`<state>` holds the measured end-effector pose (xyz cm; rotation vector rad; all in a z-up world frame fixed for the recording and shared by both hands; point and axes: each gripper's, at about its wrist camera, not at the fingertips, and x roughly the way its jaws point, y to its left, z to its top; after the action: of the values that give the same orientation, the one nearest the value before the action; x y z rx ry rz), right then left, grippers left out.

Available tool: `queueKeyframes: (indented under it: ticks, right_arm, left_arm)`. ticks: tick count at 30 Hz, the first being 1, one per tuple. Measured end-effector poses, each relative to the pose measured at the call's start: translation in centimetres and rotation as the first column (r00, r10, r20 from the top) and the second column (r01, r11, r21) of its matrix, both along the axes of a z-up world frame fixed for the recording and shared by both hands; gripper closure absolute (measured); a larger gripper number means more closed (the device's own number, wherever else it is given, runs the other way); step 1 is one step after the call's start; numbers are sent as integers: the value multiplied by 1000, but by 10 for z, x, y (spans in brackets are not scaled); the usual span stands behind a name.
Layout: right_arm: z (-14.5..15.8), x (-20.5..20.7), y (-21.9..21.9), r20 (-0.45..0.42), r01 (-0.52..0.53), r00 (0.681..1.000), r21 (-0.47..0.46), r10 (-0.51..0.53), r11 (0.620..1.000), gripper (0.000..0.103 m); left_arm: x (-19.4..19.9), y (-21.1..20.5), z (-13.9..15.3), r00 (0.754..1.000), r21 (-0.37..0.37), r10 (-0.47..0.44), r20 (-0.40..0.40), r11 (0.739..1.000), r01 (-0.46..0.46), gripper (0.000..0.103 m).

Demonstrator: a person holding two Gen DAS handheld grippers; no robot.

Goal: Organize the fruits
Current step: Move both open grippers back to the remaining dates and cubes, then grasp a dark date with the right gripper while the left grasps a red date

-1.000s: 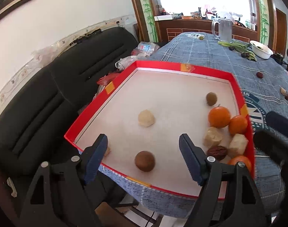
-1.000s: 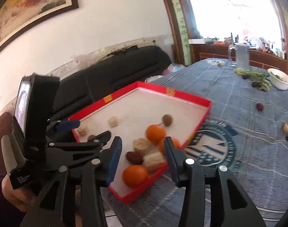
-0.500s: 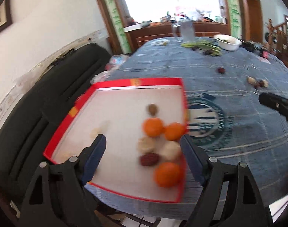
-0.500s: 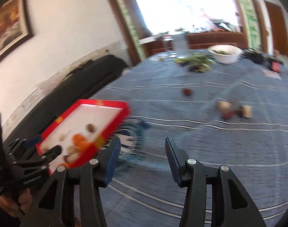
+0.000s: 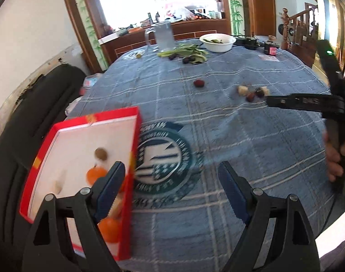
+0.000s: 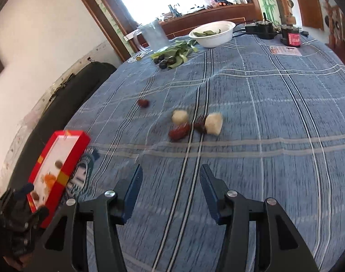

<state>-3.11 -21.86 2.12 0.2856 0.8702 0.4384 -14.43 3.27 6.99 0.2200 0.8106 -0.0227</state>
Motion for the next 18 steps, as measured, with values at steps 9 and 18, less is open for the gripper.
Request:
queueKeyframes:
  ticks: [9, 18]
  right_arm:
    - [-12, 46, 0, -16, 24, 1000, -65, -26, 998, 54]
    - [-10, 55, 8, 45, 4, 999, -193, 5, 981, 60]
  left_arm:
    - [29, -25, 13, 1000, -17, -22, 3, 1000, 22, 18]
    - [70, -51, 4, 999, -25, -30, -38, 999, 29, 18]
